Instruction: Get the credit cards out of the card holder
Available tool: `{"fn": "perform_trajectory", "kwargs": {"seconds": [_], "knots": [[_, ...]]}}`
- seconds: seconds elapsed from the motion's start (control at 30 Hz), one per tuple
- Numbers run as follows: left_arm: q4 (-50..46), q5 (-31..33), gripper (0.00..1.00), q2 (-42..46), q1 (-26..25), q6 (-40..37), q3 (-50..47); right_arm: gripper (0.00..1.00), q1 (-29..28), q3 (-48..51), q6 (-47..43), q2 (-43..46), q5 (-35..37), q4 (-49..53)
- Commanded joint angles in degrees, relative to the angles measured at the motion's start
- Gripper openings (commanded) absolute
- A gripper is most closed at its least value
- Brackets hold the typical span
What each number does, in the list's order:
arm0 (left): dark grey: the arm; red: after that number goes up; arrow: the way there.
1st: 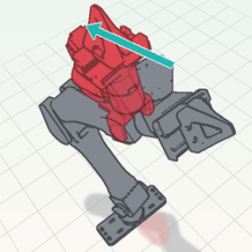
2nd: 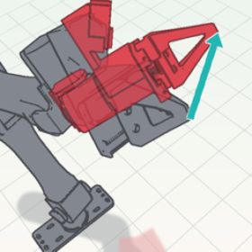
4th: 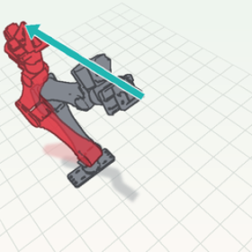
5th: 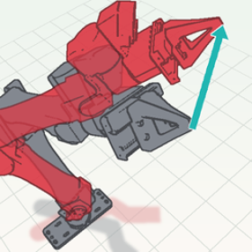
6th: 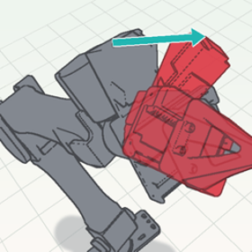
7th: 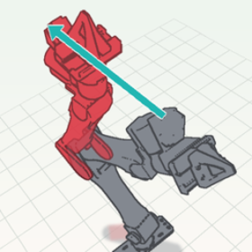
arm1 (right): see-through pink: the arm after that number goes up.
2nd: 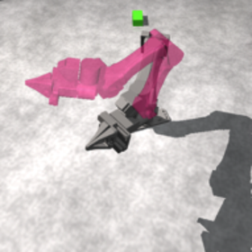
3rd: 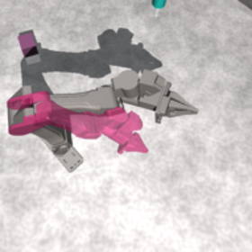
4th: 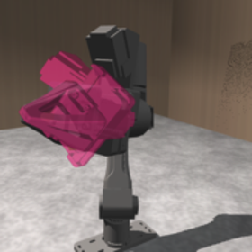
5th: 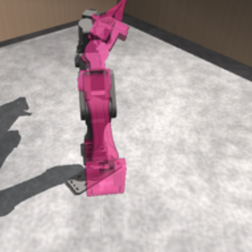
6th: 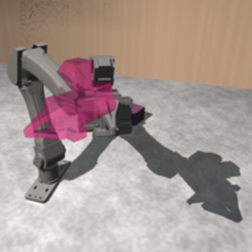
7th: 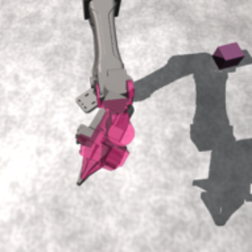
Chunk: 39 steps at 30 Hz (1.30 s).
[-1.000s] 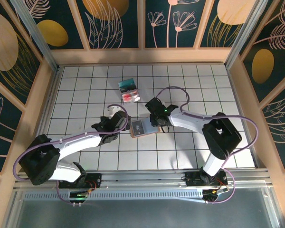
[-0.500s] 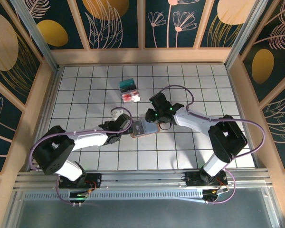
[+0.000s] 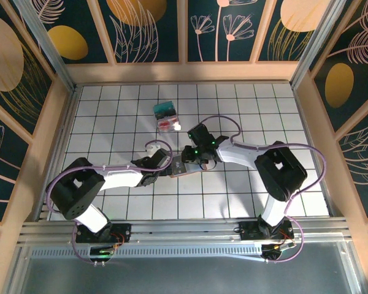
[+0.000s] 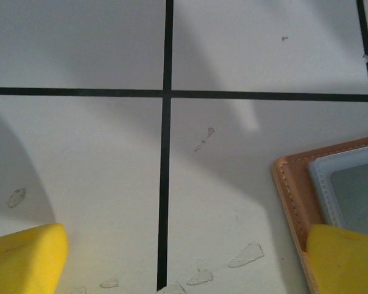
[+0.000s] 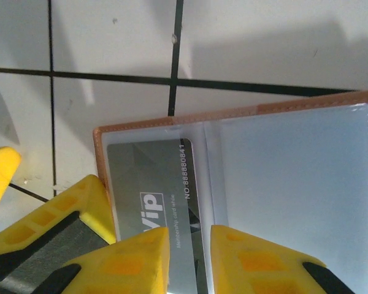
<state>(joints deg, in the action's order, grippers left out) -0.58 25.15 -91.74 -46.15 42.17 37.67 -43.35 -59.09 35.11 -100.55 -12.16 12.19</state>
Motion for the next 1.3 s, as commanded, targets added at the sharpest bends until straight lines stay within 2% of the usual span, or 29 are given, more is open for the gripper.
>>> {"fn": "perform_trajectory", "kwargs": {"seconds": [0.0,0.5,0.87,1.27], "knots": [[-0.36,-0.41,0.99,-1.11,-0.21,1.34,0.03,0.25,-0.80,-0.93,0.66,-1.56,-1.28,-0.69],[-2.14,0.73,0.99,-2.67,-0.26,1.95,-0.16,0.25,-1.38,-1.69,0.46,-4.63,-0.56,-0.61],[-2.41,0.63,0.99,-2.74,-0.25,1.85,-0.32,0.20,-1.31,-0.50,1.77,-3.26,-4.42,-4.52],[-2.94,0.54,0.99,-2.65,-0.21,1.45,0.03,0.19,0.44,2.81,3.62,-0.10,-9.94,-10.26]]}}
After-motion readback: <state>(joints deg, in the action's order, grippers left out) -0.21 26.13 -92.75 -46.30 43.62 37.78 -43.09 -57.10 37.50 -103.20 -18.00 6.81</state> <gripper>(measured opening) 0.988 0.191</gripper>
